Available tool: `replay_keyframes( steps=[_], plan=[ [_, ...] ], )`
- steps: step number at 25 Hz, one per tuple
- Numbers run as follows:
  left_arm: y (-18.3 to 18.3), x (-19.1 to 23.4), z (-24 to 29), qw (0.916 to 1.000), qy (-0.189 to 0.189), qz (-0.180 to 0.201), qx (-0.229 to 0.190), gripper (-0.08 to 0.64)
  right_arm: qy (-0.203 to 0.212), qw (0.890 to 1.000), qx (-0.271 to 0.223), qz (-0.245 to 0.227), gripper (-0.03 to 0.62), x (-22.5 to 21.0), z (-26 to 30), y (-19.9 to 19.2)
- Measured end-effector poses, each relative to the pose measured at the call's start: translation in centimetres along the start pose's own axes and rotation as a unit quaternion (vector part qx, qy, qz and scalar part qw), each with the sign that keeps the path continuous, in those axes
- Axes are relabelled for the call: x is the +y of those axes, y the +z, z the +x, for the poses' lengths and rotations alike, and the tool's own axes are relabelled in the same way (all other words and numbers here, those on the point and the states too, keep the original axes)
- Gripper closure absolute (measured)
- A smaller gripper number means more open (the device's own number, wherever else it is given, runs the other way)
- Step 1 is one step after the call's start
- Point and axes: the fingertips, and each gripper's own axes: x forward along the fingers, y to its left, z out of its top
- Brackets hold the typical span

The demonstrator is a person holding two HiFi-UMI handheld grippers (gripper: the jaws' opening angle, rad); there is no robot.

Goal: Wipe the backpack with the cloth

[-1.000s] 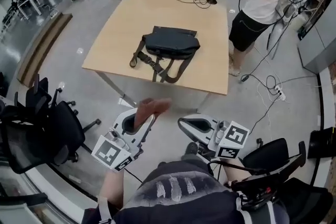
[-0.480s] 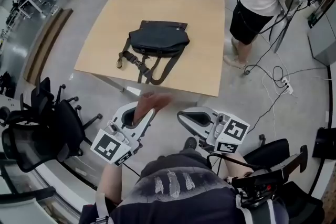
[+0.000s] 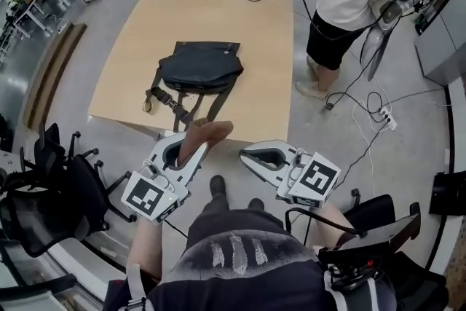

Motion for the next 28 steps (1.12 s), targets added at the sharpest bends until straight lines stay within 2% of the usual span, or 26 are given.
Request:
replay_keyframes(
  steps=[5,7,10,15,17,19,22,25,28],
  plan=[
    [-2.1,1.1,3.0,0.998,-0.057,0.006,0.028,0.502,-0.05,0.999,0.007,0.002,0.589,-2.5,0.9,-0.1],
    [-3.0,2.9,3.9,0.9968,-0.076,-0.008,0.024,0.502,-0.063,0.998,0.01,0.009,0.589,-3.2,1.8,-0.3],
    [-3.9,6.3,5.7,0.9925,-0.115,-0.038,0.016,0.502,-0.093,0.995,0.022,0.028,0.589,-5.2,3.6,-0.4],
    [-4.4,13.1,8.0,0.9852,-0.163,-0.043,0.028,0.502,-0.128,0.99,0.013,0.062,0.589,-9.0,8.6,1.2],
    [-4.5,16.1,9.0,0.9832,-0.173,-0.048,0.032,0.502,-0.134,0.988,-0.001,0.076,0.589,-10.5,10.8,2.2],
    [-4.5,19.2,10.5,0.9838,-0.166,-0.058,0.034,0.502,-0.14,0.986,-0.009,0.085,0.589,-12.0,12.7,2.8],
    [-5.5,22.5,13.0,0.9815,-0.147,-0.117,0.037,0.502,-0.16,0.982,0.0,0.103,0.589,-13.7,13.8,2.3],
    [-7.6,23.5,15.9,0.9703,-0.151,-0.178,0.063,0.502,-0.194,0.972,-0.007,0.135,0.589,-15.7,13.7,1.7],
    [-9.1,23.5,19.2,0.9584,-0.162,-0.215,0.096,0.502,-0.19,0.969,-0.042,0.155,0.589,-18.0,13.6,2.6]
  ],
)
